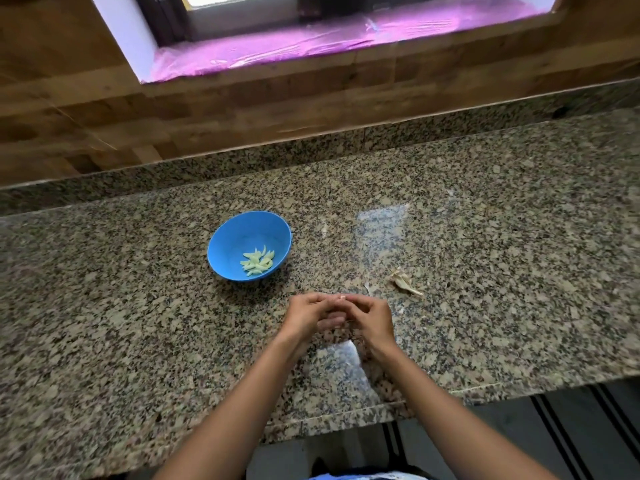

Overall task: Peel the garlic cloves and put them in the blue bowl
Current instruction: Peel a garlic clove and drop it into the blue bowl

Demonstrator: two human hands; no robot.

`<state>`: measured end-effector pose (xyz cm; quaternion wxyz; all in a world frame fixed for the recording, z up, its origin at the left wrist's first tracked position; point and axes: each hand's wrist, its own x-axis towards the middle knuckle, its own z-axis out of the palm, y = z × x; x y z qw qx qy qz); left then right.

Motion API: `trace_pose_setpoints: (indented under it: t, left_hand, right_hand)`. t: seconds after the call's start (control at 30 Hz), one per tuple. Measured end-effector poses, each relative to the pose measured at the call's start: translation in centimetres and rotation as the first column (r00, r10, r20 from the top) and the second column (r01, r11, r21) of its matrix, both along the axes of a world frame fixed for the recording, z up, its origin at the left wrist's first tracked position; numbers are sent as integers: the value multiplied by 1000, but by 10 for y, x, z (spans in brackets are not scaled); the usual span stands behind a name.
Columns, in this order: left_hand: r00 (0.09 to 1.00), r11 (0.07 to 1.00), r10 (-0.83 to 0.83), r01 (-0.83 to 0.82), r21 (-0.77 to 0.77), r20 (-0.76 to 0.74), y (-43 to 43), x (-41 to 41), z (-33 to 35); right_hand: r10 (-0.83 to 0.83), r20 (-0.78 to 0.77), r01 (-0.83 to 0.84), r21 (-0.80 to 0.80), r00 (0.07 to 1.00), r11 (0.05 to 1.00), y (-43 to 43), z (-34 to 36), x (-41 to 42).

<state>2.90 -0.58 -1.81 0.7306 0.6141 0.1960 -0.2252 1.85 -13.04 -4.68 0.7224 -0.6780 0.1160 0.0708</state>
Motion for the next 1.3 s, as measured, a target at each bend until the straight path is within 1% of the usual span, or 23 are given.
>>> trace_pose_setpoints:
  t: [0.07,0.1,0.17,0.27,0.4,0.43,0.5,0.53,0.57,0.67,0.7,0.73,0.8,0.87,0.93,0.97,1.0,1.07,1.1,1.13,1.2,1.23,1.3]
  left_hand:
    - [998,998,63,-63,-18,18,-5,-1,-2]
    - [995,995,94,-95,29,37,-4,-2,-4]
    - [990,974,103,-121,191,98,2,-1,-10]
    - [995,924,8,-46,380,100,17,0,-15]
    - [991,896,-100,51,440,88,29,1,-12]
    - [985,857,-143,75,510,95,31,1,-12]
    - [959,709,-260,109,696,116,32,1,-15]
    - [952,677,-280,105,728,123,32,0,-14]
    - [953,699,-275,108,707,127,31,-2,-12]
    - [964,859,-208,97,503,168,29,-5,-6]
    - [962,886,-193,88,456,191,28,-7,-3]
    - [960,902,-180,76,424,212,27,-9,-1]
    - [946,891,-180,41,452,268,28,-13,1]
    - [918,821,-225,0,570,325,31,-21,3]
    - [907,730,-283,-7,684,311,42,-31,9]
    - [912,679,-335,59,732,237,50,-35,13]
    - [906,619,-404,171,766,125,61,-41,15]
    - [830,473,-550,399,786,-91,80,-54,19]
    - [795,406,-583,467,785,-171,87,-65,20]
    - [769,345,-597,504,792,-229,89,-74,19]
    - [761,254,-586,500,828,-280,90,-91,12]
    - [765,226,-580,481,847,-280,88,-97,9]
    - [786,224,-560,449,865,-263,85,-104,7]
  right_hand:
    - [-33,-24,33,23,999,999,-5,0,2]
    - [-49,-25,49,-4,998,999,-8,0,2]
    - [-79,7,79,-143,997,987,-17,-1,1]
    - [-37,86,67,-384,996,921,-26,-2,-2]
    - [87,96,-28,-501,992,865,-20,-3,-5]
    - [124,95,-59,-510,988,858,-16,-4,-7]
    - [186,89,-116,-507,979,854,-9,-5,-9]
    - [215,73,-152,-492,974,857,-7,-5,-9]
    - [246,47,-197,-466,968,863,-5,-4,-8]
    - [360,-31,-349,-333,932,876,-3,1,-5]
    - [389,-34,-381,-297,921,875,-4,3,-3]
    - [408,-37,-402,-267,912,876,-4,6,-2]
    - [420,-53,-422,-202,906,884,-2,12,-1]
    - [407,-64,-412,-195,911,890,2,15,-2]
    - [379,-61,-382,-248,923,890,5,15,-3]
    - [361,-50,-359,-282,931,890,6,13,-4]
    - [343,-43,-339,-307,938,889,8,9,-6]
    - [303,-47,-303,-291,952,907,12,3,-8]
    - [288,-63,-294,-252,956,922,16,-1,-11]
    - [266,-73,-275,-221,961,936,18,-3,-14]
    - [219,-73,-230,-214,973,949,22,-8,-21]
    - [195,-76,-207,-214,978,955,24,-10,-23]
    - [171,-88,-186,-202,981,962,27,-13,-26]
